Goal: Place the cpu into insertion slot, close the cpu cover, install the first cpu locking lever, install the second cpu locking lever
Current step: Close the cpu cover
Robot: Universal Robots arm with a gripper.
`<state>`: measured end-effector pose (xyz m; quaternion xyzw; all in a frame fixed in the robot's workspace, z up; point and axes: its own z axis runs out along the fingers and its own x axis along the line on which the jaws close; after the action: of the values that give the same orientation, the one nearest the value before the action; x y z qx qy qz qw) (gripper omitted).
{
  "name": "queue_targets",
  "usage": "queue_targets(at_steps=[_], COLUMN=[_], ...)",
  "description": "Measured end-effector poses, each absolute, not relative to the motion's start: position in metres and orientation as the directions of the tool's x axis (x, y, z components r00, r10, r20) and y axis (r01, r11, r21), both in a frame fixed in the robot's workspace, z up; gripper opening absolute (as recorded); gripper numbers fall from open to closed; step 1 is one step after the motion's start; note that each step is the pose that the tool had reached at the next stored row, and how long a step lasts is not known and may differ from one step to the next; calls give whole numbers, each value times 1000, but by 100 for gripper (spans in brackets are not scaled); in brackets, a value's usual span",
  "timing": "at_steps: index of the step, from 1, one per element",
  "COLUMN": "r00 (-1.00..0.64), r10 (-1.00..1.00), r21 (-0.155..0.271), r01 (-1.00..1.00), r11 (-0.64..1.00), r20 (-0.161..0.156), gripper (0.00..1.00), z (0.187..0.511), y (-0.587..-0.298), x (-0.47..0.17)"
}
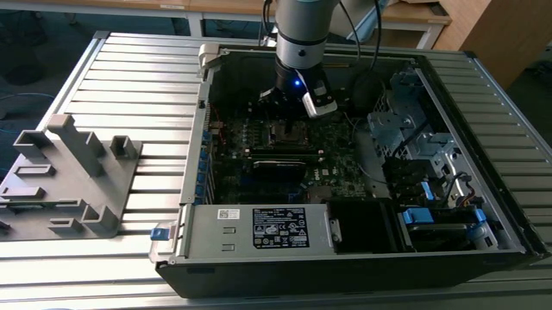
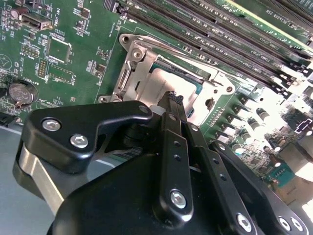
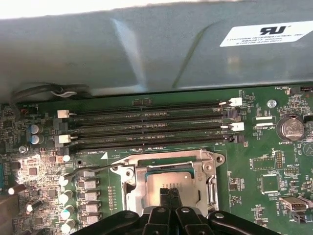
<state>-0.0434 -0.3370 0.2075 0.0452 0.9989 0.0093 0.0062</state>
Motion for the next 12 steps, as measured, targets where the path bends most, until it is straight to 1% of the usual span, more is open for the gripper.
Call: queue_targets(at_steps=[12], r00=[-996], r10=[91], r21=[19], r01=[90], r11=[996], r20=[-11], gripper=[11], z=[211], y=[-337], x=[-44])
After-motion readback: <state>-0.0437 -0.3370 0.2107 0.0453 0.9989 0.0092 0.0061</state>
